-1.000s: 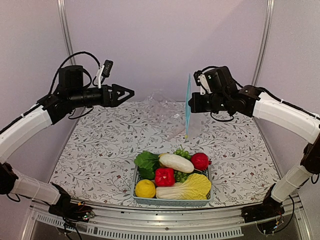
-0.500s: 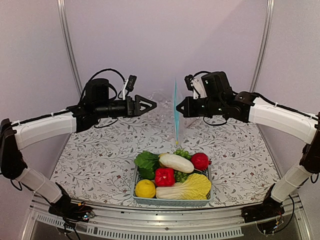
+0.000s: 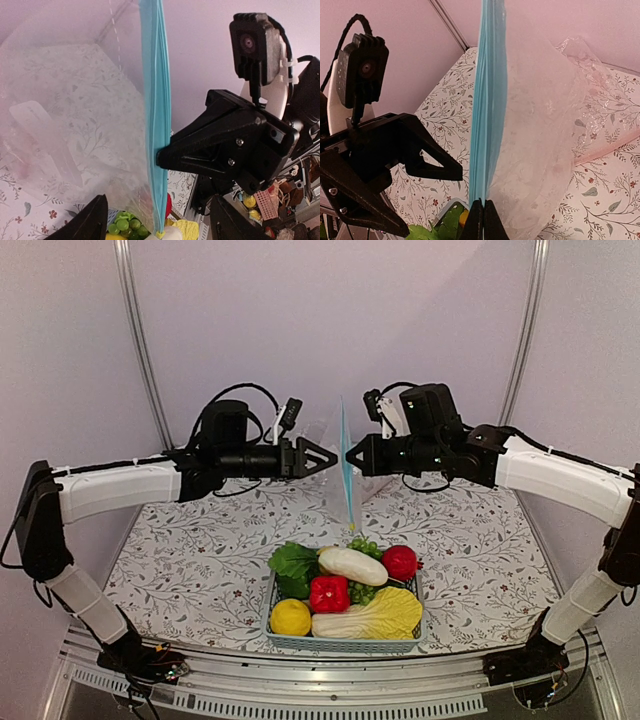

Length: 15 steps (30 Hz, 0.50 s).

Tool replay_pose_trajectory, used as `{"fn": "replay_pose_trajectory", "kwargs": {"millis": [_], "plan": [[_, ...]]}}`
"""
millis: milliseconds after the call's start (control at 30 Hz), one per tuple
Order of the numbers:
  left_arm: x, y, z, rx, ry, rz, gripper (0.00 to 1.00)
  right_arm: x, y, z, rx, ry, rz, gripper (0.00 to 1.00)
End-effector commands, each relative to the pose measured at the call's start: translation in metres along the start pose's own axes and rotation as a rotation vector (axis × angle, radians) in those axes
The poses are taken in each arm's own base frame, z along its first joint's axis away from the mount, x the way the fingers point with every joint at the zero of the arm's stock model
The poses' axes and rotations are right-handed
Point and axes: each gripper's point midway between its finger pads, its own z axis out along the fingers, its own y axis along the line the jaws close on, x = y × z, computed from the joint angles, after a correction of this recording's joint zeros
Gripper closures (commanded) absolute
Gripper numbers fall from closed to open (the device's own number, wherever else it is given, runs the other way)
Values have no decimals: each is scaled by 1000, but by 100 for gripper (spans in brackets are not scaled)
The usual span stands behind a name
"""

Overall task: Place the food in the zip-top bag and seal the zipper
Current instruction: Pass from the right arm to the left

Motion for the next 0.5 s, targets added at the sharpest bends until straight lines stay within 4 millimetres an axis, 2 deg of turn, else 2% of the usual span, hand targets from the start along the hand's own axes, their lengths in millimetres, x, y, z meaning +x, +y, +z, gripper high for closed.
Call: {"fn": "replay_pose_trajectory", "kwargs": {"millis": [0, 300, 467], "plan": [[3, 1, 14, 4, 28, 5, 34, 8, 2, 8, -19, 18, -14, 100], [11, 3, 32, 8, 71, 10, 48, 11, 1, 10, -17, 24, -19, 100], [16, 6, 36, -1, 88, 7, 61, 11, 0, 10, -12, 25, -19, 100]]}}
